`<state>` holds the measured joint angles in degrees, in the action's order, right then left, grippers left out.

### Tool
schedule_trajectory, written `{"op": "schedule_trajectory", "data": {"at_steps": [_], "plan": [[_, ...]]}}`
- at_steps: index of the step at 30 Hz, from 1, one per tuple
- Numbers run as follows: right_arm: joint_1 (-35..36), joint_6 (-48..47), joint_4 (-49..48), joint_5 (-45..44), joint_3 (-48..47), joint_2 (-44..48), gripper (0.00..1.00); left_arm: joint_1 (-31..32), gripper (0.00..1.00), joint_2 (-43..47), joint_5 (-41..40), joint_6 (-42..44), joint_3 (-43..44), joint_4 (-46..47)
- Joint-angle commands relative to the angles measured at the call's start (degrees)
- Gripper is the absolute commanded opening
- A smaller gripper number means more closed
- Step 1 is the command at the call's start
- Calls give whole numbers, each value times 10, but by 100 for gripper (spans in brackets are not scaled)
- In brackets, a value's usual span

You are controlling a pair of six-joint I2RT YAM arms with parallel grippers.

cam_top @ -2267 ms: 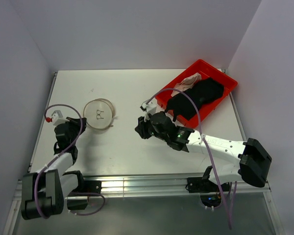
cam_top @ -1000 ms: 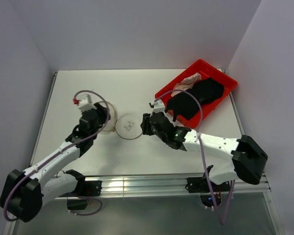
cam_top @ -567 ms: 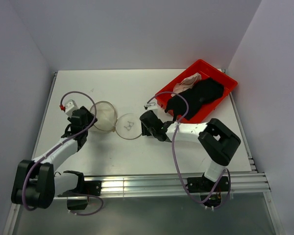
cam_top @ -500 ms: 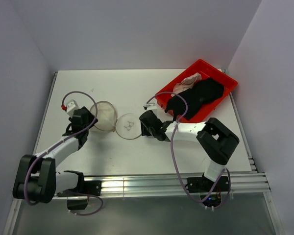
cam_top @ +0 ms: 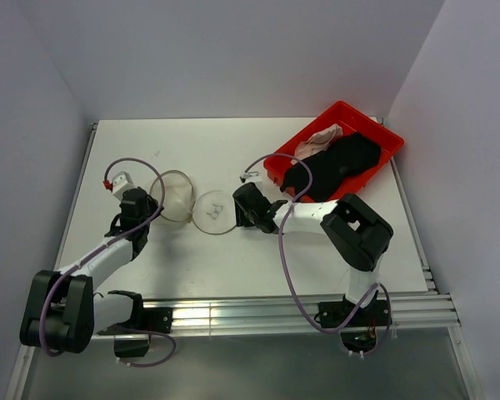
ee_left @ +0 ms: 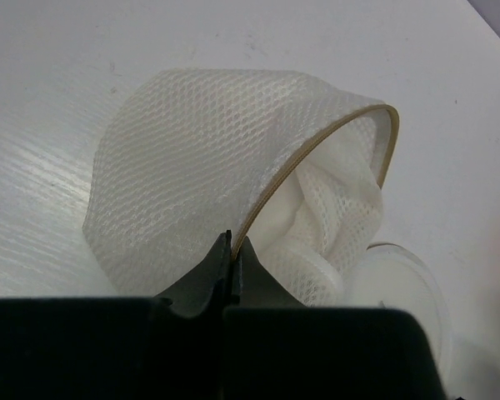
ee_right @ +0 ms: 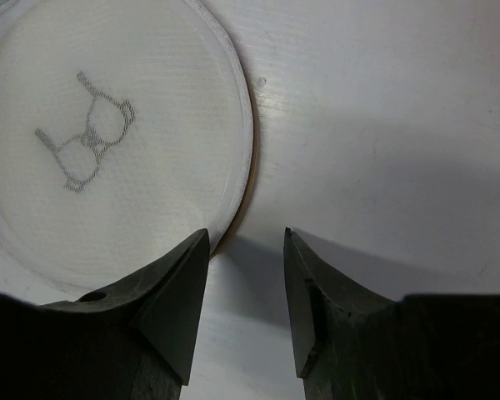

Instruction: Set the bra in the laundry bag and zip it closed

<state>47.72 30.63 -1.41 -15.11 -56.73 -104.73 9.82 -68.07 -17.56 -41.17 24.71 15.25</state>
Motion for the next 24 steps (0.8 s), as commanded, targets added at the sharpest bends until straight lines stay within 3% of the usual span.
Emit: {"op": "schedule_trajectory", "data": {"at_steps": [1, 6, 10, 13, 14, 17, 24], "plan": [[-2, 9, -16, 4, -16, -4, 49, -1, 0, 29, 25, 6, -16, 17], [-2, 8, -22, 16, -32, -12, 61, 5, 0, 71, 60, -6, -49, 24], [-1, 8, -10, 16, -57, -46, 59, 19, 0, 105, 75, -8, -54, 4], [-2, 9, -2, 4, -62, -55, 40, 26, 0, 144, 80, -9, -55, -16], [-1, 12, -3, -1, -52, -51, 20, 27, 0, 162, 81, -9, -55, -22], [3, 14, -10, -20, -20, -15, 0, 30, 0, 186, 72, -10, -47, -57], [17, -11, 10, -29, 36, 78, 0, 38, 0, 252, 37, -27, -42, -149]]}}
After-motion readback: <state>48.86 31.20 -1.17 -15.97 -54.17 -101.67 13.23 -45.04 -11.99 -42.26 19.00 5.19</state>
